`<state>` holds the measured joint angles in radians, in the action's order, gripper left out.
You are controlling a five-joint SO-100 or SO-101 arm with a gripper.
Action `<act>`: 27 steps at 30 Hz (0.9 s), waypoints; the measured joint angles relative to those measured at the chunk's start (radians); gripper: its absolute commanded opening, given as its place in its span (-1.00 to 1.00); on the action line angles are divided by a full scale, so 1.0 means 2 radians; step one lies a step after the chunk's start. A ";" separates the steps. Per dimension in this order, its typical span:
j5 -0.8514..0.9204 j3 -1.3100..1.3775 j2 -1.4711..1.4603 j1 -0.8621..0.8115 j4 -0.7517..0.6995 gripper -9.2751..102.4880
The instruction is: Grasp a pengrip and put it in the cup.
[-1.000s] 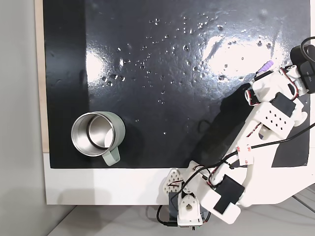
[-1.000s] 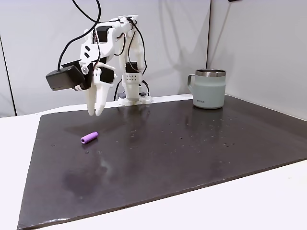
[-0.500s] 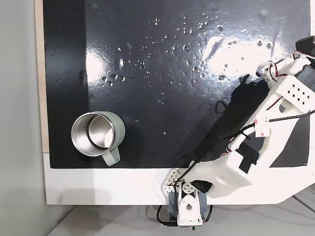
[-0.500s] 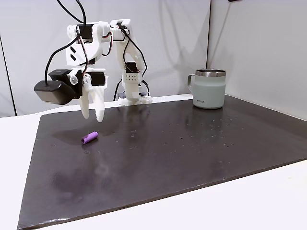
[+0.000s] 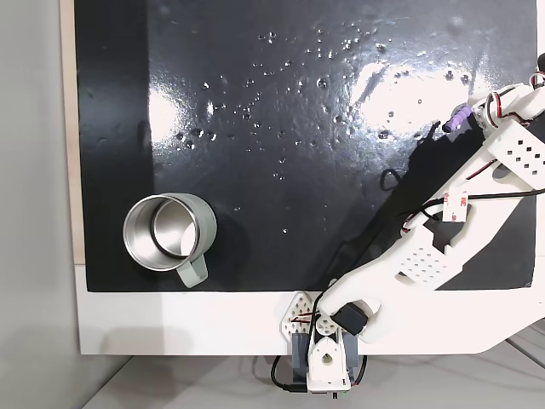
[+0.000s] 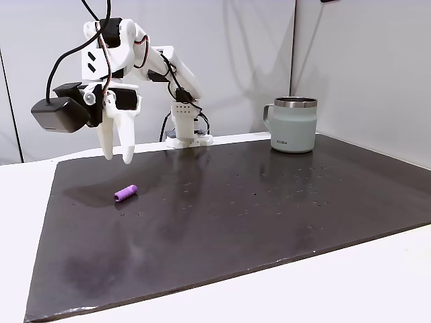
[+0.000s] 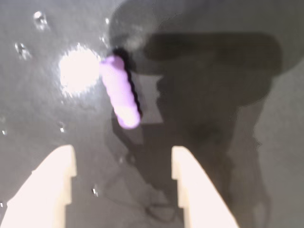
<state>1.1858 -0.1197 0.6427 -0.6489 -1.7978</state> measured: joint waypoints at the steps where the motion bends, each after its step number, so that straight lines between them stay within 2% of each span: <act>1: 0.000 0.015 -0.013 0.000 0.000 -0.38; 20: 0.000 0.116 -0.156 -0.001 0.019 -0.42; 23: 0.000 0.123 -0.163 0.002 0.019 -0.53; 27: 0.001 0.145 -0.181 0.007 0.013 -0.78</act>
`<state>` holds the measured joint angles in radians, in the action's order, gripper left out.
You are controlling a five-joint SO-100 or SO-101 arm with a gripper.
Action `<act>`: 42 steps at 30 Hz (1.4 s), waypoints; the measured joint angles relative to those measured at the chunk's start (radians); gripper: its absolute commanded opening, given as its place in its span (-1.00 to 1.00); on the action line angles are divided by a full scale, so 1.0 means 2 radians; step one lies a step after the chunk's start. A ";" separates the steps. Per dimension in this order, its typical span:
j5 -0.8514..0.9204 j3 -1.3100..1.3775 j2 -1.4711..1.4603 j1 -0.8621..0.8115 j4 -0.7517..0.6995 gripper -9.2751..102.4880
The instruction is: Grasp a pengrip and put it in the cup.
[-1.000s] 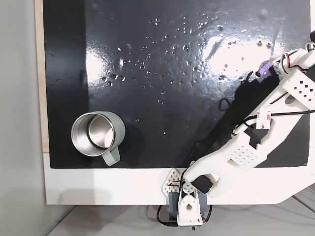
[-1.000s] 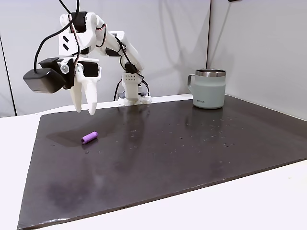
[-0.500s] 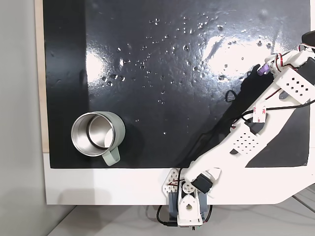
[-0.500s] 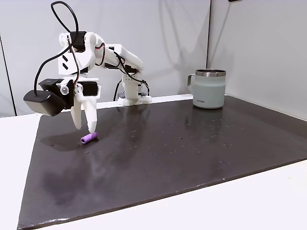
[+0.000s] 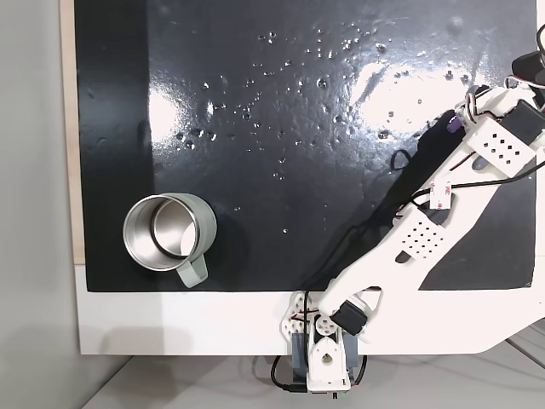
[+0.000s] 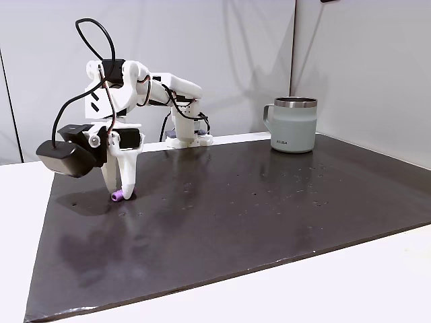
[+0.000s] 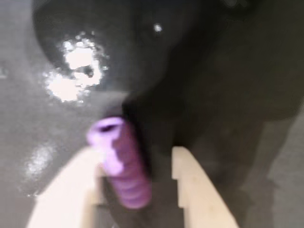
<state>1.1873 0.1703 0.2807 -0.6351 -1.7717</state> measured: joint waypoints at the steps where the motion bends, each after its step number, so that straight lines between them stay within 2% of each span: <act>1: 0.001 0.012 -0.007 0.002 -0.003 -0.82; 7: -0.005 0.027 -0.012 0.012 -0.010 -0.83; 12: -0.048 -0.003 0.025 0.026 -0.018 -0.84; 21: -0.130 -0.406 0.384 0.100 -0.019 -0.84; 26: -0.180 -0.584 0.578 0.201 -0.019 -0.84; 32: -0.265 -0.717 0.753 0.364 -0.021 -0.84; 36: -0.330 -0.759 0.807 0.471 -0.021 -0.84; 42: -0.436 -0.756 0.804 0.638 -0.022 -0.84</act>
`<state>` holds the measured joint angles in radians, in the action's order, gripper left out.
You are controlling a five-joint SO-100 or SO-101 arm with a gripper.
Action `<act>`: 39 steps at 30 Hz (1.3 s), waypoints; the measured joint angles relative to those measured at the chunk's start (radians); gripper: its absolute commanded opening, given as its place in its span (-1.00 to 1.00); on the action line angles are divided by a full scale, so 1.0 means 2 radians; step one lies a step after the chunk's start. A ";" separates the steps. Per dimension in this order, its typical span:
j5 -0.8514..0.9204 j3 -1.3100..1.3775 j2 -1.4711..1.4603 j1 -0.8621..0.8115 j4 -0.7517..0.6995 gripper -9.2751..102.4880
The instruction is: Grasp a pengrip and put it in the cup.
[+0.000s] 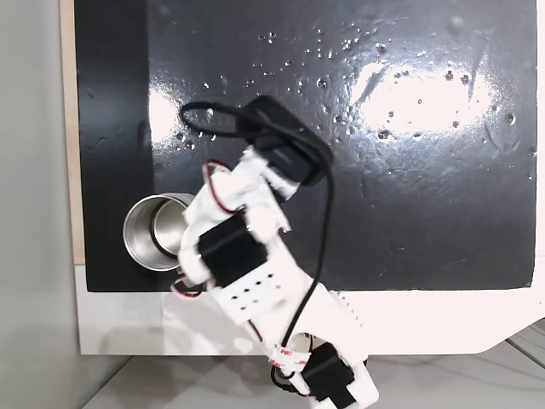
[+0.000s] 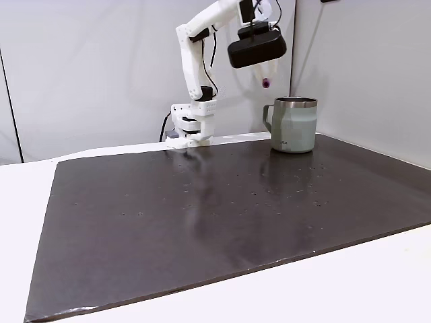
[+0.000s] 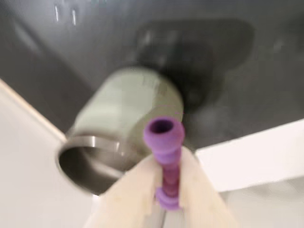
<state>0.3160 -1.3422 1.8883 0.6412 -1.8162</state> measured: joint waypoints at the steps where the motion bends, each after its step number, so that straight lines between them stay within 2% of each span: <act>1: -0.015 0.009 -0.011 0.022 0.000 -0.84; 8: -0.055 0.071 -0.101 0.110 0.000 -0.83; 17: -0.064 0.105 -0.153 0.129 0.000 -0.82; 28: -0.064 0.133 -0.166 0.189 0.001 -0.81; 29: -0.064 0.133 -0.166 0.189 0.001 -0.77; 34: -0.061 0.133 -0.166 0.185 0.001 -0.27; 39: -0.060 0.133 -0.166 0.189 0.001 -0.24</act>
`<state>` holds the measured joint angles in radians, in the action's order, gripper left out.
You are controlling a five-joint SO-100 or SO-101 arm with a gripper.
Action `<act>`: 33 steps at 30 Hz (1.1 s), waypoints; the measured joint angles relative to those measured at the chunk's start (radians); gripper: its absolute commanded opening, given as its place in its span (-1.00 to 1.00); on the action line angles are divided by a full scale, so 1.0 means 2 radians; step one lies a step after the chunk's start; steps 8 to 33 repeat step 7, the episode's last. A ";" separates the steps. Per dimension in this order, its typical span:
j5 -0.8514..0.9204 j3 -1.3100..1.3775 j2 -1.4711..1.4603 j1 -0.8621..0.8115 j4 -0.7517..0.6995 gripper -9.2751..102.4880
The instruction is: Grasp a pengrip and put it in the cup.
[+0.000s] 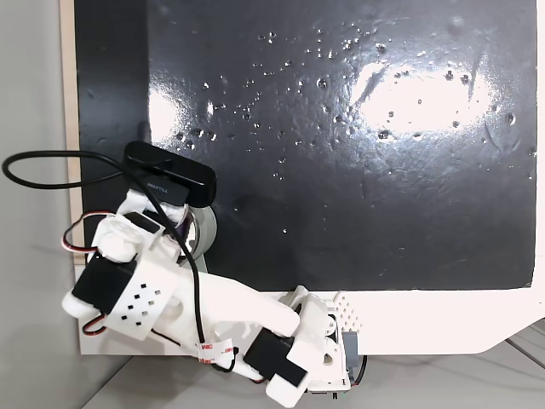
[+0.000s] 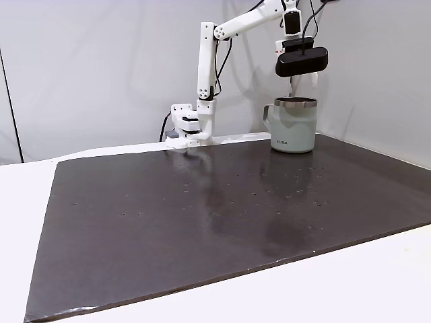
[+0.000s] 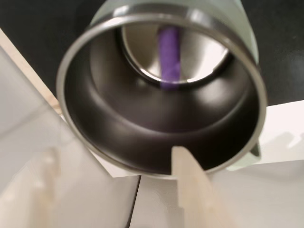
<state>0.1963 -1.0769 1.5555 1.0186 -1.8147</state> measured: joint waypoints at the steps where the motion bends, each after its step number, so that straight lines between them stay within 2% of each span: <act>1: 0.000 0.000 0.000 0.000 0.000 -0.24; 33: 0.001 0.000 0.000 -0.005 0.000 -0.25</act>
